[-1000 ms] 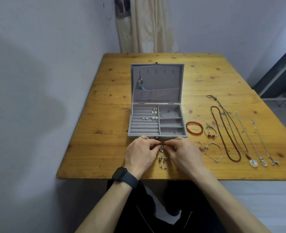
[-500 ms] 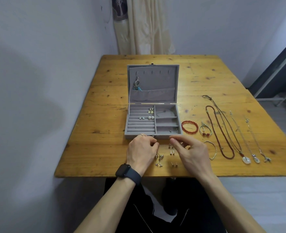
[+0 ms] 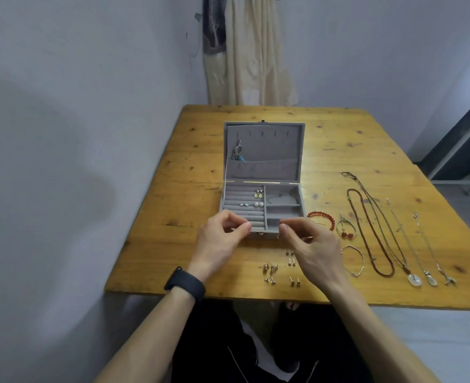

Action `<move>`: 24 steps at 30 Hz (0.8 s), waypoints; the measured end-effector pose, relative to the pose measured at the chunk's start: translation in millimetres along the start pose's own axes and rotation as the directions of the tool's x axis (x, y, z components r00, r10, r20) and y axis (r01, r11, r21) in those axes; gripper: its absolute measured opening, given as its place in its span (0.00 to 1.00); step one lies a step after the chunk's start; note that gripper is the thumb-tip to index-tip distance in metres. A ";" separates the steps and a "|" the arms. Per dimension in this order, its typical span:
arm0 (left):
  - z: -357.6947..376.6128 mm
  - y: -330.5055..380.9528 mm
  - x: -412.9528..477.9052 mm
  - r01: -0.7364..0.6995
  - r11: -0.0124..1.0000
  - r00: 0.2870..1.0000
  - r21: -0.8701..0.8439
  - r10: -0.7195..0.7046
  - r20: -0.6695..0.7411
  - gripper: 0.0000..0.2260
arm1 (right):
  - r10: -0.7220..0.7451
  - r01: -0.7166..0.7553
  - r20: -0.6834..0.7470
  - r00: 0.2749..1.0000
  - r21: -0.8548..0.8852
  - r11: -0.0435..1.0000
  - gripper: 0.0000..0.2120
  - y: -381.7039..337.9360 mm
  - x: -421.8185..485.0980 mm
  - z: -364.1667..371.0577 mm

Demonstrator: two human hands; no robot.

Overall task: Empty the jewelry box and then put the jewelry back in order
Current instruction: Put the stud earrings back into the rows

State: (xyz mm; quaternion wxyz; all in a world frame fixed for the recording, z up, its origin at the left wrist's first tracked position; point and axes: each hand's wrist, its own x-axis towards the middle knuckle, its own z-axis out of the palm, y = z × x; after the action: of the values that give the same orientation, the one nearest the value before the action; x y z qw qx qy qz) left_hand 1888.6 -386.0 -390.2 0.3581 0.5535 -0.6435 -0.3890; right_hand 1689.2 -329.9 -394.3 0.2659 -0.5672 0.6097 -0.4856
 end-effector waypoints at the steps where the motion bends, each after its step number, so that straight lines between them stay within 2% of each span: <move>1: -6.6 0.4 2.1 -0.001 0.999 1.000 -0.037 0.001 -0.004 0.05 | -0.001 0.001 0.012 1.000 0.005 1.000 0.05 -1.7 3.1 3.4; 4: -23.1 2.3 8.3 0.018 0.986 1.000 -0.165 -0.019 -0.003 0.05 | -0.014 0.012 0.055 0.998 0.035 0.999 0.06 -8.7 12.7 12.7; 9: -43.2 8.0 13.1 0.128 0.937 0.991 -0.325 -0.111 0.070 0.07 | -0.010 0.000 0.092 0.996 0.106 0.994 0.07 -16.9 26.3 24.1; 14: -48.9 5.5 22.6 0.238 0.829 0.971 -0.506 -0.205 0.121 0.08 | 0.000 -0.015 0.132 0.991 0.112 0.994 0.07 -18.3 41.4 30.8; 16: -50.8 3.9 27.5 0.249 0.812 0.968 -0.528 -0.209 0.135 0.08 | -0.004 -0.008 0.128 0.992 0.095 0.995 0.07 -17.4 47.0 33.9; 18: -53.2 3.0 31.9 0.193 0.868 0.981 -0.457 -0.156 0.118 0.07 | -0.011 0.001 0.126 0.992 0.077 0.997 0.07 -16.8 52.4 37.5; 21: -55.9 -1.7 40.3 0.022 0.982 0.999 -0.187 -0.013 0.045 0.05 | -0.025 0.014 0.130 0.991 0.088 0.996 0.07 -17.1 59.4 41.9; 24: -60.6 -2.6 49.3 -0.019 0.997 1.000 -0.069 0.019 -0.002 0.05 | -0.046 0.033 0.141 0.989 0.091 0.995 0.07 -17.5 63.0 45.7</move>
State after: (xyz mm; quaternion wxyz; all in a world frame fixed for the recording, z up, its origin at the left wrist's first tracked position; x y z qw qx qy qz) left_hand 1937.3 -441.4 -364.3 0.3811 0.5348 -0.6346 -0.4074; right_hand 1723.2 -401.1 -382.0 0.3240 -0.6003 0.5557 -0.4753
